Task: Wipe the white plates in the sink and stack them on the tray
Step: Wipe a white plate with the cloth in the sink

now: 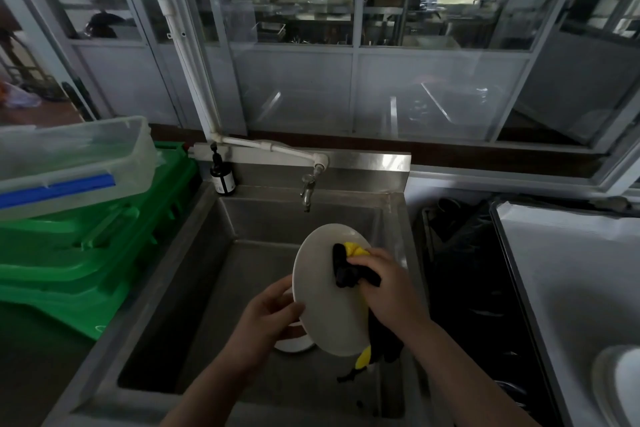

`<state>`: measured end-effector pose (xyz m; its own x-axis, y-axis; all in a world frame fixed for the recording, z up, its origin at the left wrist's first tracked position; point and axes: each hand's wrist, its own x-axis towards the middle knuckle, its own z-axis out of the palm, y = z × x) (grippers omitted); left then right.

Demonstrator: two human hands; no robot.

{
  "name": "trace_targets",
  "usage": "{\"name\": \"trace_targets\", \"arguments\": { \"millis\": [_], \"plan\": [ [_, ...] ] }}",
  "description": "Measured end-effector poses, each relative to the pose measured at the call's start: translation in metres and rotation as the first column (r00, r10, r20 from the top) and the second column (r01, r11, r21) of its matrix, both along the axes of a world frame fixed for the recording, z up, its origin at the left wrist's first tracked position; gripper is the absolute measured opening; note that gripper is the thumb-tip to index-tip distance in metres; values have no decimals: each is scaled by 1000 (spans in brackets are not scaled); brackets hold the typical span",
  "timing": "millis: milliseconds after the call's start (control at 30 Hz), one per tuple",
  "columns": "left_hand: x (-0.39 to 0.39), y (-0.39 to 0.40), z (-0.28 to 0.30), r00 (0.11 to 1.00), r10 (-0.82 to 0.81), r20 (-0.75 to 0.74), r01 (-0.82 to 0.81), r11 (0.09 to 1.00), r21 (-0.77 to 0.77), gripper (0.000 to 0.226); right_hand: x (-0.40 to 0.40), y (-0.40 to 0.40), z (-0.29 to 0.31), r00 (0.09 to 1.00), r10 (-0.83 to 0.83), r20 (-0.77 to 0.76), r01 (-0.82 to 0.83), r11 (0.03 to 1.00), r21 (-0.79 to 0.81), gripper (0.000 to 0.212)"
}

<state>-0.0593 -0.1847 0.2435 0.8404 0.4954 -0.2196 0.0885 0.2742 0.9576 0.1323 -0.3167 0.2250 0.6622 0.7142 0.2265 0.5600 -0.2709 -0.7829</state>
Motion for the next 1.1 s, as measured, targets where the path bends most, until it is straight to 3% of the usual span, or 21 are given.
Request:
{"name": "trace_targets", "arguments": {
  "millis": [333,500,1100],
  "plan": [
    [-3,16,-9,999,-10,-35,10,1000,20,42,20,0,-16,993,-62,95,78,983,-168,33],
    [-2,25,-16,998,-9,-69,10,1000,10,42,13,4,-27,992,-81,102,98,979,-176,34],
    [-4,66,-19,998,-30,-53,28,999,-37,46,-46,50,-26,984,176,1,-175,979,-108,42]
  ]
}}
